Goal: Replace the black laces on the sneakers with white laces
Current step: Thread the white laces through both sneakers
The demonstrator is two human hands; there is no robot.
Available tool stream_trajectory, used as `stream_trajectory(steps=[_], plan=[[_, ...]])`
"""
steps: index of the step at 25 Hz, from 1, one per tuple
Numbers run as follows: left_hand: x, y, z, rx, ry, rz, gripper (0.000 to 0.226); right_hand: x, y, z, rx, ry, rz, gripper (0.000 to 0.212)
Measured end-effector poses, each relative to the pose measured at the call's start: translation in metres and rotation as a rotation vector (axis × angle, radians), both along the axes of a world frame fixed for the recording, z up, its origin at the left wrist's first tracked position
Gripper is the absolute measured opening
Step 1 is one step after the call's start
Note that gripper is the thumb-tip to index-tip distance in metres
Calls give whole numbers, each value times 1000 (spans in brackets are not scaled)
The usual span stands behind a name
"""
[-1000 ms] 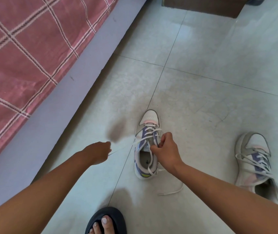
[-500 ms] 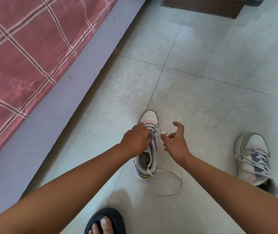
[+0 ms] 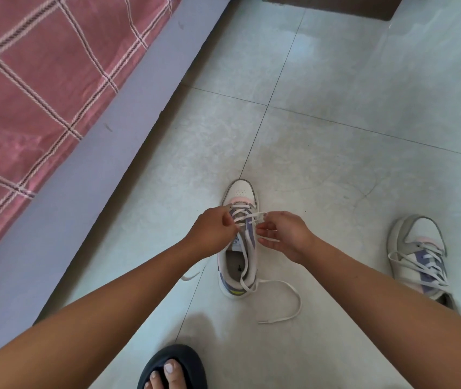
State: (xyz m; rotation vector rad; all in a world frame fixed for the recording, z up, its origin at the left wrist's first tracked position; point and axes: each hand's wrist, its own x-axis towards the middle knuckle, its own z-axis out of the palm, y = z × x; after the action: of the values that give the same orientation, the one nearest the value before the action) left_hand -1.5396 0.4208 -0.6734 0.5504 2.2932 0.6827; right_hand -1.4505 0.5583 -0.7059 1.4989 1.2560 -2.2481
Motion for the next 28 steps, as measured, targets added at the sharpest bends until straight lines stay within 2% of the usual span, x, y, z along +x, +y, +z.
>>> stream_trajectory(steps=[4,9,14,18,19,22,25,28], plan=[[-2,-14,6,71,-227,70,24,2,-5,-2,44,16,14,11],[1,-23,10,109,-270,34,17,4,-11,-3,471,167,336,14],[9,-27,13,163,-333,52,19,-5,-10,-4,625,201,458,5],[5,-26,11,232,-481,280,16,-3,-4,-5,437,129,330,9],[5,-26,9,194,-447,272,14,-1,-4,-6,403,107,332,11],[11,-27,2,5,-229,80,21,5,-6,-5,306,70,351,15],[13,-24,-2,-19,-177,38,35,9,-7,0,127,88,285,14],[14,-20,-2,-30,-108,-7,33,13,-14,5,194,1,356,26]])
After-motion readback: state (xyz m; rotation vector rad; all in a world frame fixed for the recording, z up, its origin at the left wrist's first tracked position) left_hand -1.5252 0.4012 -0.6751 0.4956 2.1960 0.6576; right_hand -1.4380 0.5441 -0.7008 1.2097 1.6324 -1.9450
